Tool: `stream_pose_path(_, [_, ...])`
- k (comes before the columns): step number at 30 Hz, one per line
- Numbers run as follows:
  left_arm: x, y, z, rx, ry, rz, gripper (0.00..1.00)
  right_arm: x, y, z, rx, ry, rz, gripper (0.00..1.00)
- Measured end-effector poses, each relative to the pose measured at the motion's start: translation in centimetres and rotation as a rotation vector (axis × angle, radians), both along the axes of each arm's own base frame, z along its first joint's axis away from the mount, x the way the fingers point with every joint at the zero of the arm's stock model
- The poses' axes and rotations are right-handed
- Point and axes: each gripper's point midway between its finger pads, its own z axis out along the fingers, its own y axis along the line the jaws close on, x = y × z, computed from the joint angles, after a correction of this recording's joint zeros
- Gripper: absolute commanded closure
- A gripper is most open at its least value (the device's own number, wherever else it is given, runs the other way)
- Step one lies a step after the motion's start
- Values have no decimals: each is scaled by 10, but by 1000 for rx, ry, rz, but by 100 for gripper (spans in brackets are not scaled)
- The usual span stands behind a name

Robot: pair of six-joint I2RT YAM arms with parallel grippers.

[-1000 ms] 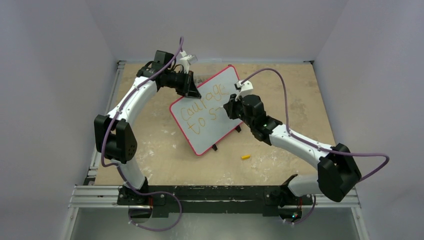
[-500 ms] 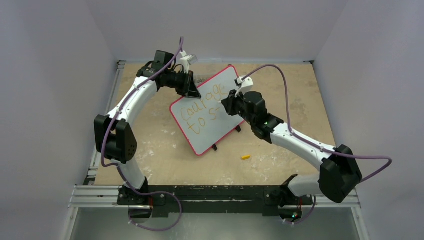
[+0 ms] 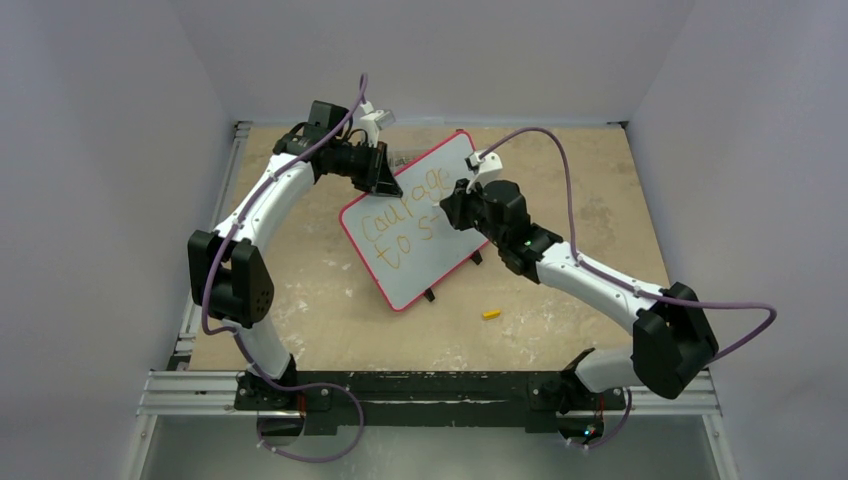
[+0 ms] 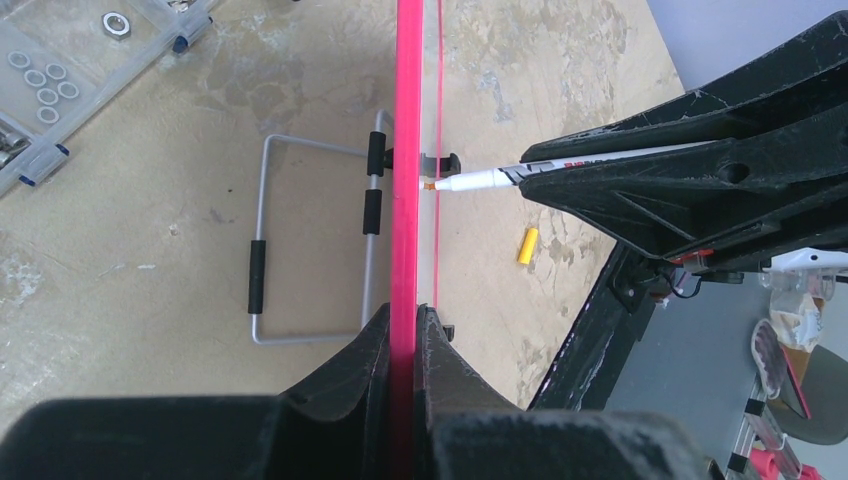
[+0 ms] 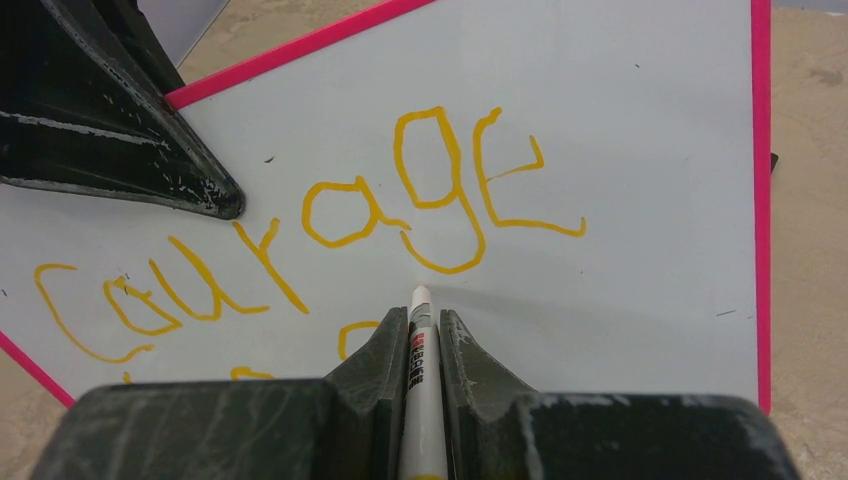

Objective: Write a sentence on the whiteboard

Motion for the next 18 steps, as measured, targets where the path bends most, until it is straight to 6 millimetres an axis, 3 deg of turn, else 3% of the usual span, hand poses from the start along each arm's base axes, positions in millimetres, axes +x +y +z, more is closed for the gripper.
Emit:
stream_pose_path(7, [0, 0, 0, 1, 0, 1, 100, -2, -1, -3, 10, 5, 0, 100])
stream_pose_path(18, [0, 0, 0, 1, 0, 0, 100, -21, -13, -37, -11, 71, -4, 100])
